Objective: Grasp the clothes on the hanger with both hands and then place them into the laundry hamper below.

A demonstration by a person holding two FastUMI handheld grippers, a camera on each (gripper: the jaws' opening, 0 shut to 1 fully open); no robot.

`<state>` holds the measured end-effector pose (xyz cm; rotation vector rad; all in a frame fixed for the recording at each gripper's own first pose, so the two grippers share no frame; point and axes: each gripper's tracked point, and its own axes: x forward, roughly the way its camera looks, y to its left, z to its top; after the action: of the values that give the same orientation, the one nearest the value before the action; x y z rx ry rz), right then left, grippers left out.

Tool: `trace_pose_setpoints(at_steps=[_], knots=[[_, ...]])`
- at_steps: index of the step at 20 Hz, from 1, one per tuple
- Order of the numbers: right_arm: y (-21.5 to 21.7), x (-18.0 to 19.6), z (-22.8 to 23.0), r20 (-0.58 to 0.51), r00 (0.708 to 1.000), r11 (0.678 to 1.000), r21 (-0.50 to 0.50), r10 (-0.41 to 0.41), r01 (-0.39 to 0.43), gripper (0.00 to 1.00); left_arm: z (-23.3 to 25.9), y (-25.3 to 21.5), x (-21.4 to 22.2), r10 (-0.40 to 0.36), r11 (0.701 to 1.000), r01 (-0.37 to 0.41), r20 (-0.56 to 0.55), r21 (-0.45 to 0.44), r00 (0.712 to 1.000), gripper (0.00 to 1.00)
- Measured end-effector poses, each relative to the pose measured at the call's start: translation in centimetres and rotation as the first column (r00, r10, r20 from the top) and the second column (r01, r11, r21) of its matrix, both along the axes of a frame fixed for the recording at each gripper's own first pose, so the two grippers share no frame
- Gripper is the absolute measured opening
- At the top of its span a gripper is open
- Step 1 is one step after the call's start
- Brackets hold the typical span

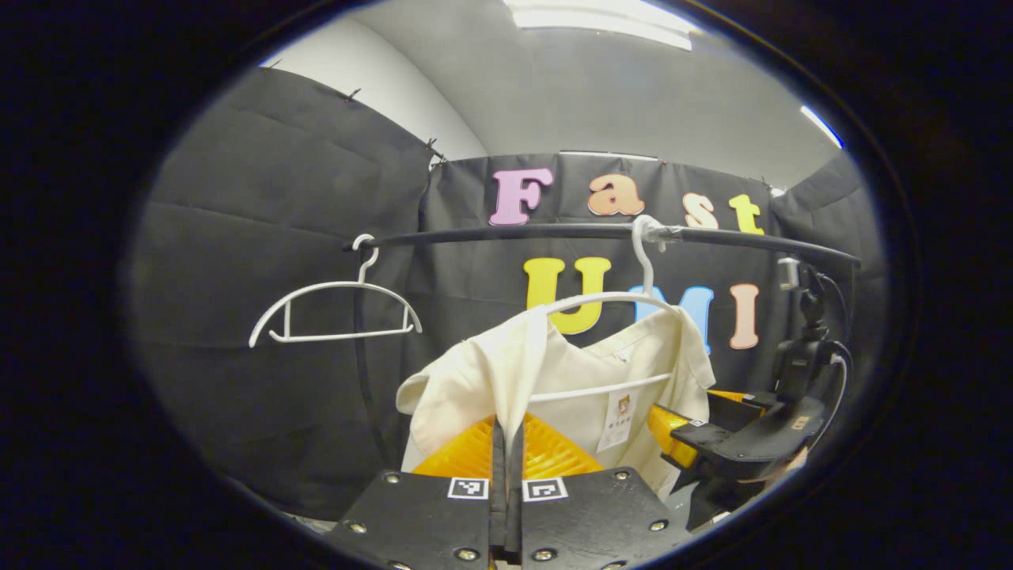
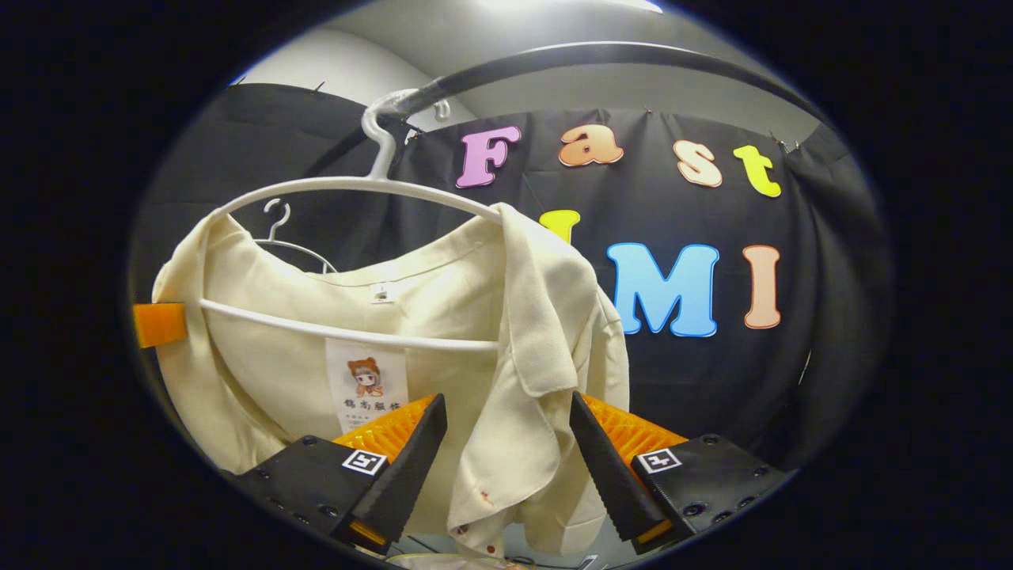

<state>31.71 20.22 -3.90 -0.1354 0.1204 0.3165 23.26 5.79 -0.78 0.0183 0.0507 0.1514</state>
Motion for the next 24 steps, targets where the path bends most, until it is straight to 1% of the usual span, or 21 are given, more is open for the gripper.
trace_pose_setpoints(at_steps=[2,4,6,7,8,9,10,11,12,13,15,18,19,20,22,23,24], knots=[[0.1,1.8,-0.2,0.005,1.0,0.999,0.029,-0.019,0.018,0.99,-0.1,0.0,0.0,0.007,1.0,-0.007,-0.001,0.0,1.0,0.01],[-0.4,3.2,0.1,0.024,0.999,0.999,0.033,-0.031,0.03,0.99,-0.1,0.1,0.0,0.017,1.0,-0.017,-0.002,0.008,1.0,0.01],[-0.5,4.0,0.1,0.038,0.999,0.999,0.023,-0.024,0.023,0.92,-0.1,0.1,0.1,0.029,1.0,-0.029,0.001,0.011,1.0,0.01],[-0.2,4.3,0.1,0.041,0.999,1.0,0.021,-0.004,0.003,0.84,-0.1,0.1,0.0,0.033,0.999,-0.033,0.003,0.006,0.999,0.01],[-0.3,4.4,0.1,0.043,0.999,1.0,0.011,0.008,-0.008,0.57,-0.1,0.2,-0.1,0.035,0.999,-0.035,0.007,0.001,0.999,0.01],[-0.8,4.5,0.2,0.054,0.999,1.0,0.0,0.003,-0.003,0.42,0.1,0.2,-0.2,0.037,0.999,-0.037,0.012,-0.002,0.999,0.01],[-0.9,4.3,0.4,0.059,0.998,0.999,0.011,0.029,-0.03,0.1,0.2,0.4,-0.3,0.042,0.999,-0.042,0.017,0.0,0.999,0.01],[0.0,4.2,0.4,0.061,0.995,0.996,0.042,0.077,-0.079,0.11,0.2,0.4,-0.3,0.046,0.999,-0.046,0.021,0.004,0.999,0.01],[0.4,4.6,0.2,0.056,0.994,0.993,0.061,0.098,-0.102,0.06,0.2,0.5,-0.4,0.054,0.998,-0.055,0.021,0.013,0.998,0.01],[0.0,4.0,0.5,0.06,0.992,0.991,0.074,0.11,-0.115,0.05,0.1,0.4,-0.2,0.057,0.998,-0.057,0.019,0.018,0.998,0.01],[-1.6,4.1,1.4,0.093,0.992,0.994,0.056,0.086,-0.092,0.05,0.1,0.5,-0.2,0.06,0.998,-0.061,0.015,0.017,0.998,0.01],[-2.3,3.3,2.6,0.133,0.989,0.997,0.047,0.062,-0.069,0.05,0.8,0.6,-0.7,0.077,0.997,-0.077,0.018,0.019,0.997,0.01],[-2.7,3.3,2.8,0.137,0.989,0.997,0.048,0.054,-0.061,0.02,1.2,0.7,-0.8,0.081,0.996,-0.082,0.026,0.019,0.996,0.01],[-3.1,3.4,3.1,0.142,0.989,0.997,0.051,0.046,-0.054,0.04,1.8,0.8,-1.1,0.085,0.996,-0.086,0.037,0.021,0.996,0.01],[-4.0,3.6,3.9,0.154,0.988,0.998,0.056,0.028,-0.037,0.04,2.5,1.8,-1.7,0.102,0.994,-0.104,0.051,0.039,0.993,0.0],[-4.6,3.7,4.2,0.16,0.987,0.998,0.054,0.018,-0.026,0.07,2.4,2.6,-1.7,0.112,0.992,-0.115,0.054,0.047,0.992,0.0],[-5.0,3.7,4.3,0.164,0.986,0.999,0.05,0.007,-0.015,0.07,2.2,3.2,-1.4,0.121,0.991,-0.123,0.052,0.044,0.991,0.0]])
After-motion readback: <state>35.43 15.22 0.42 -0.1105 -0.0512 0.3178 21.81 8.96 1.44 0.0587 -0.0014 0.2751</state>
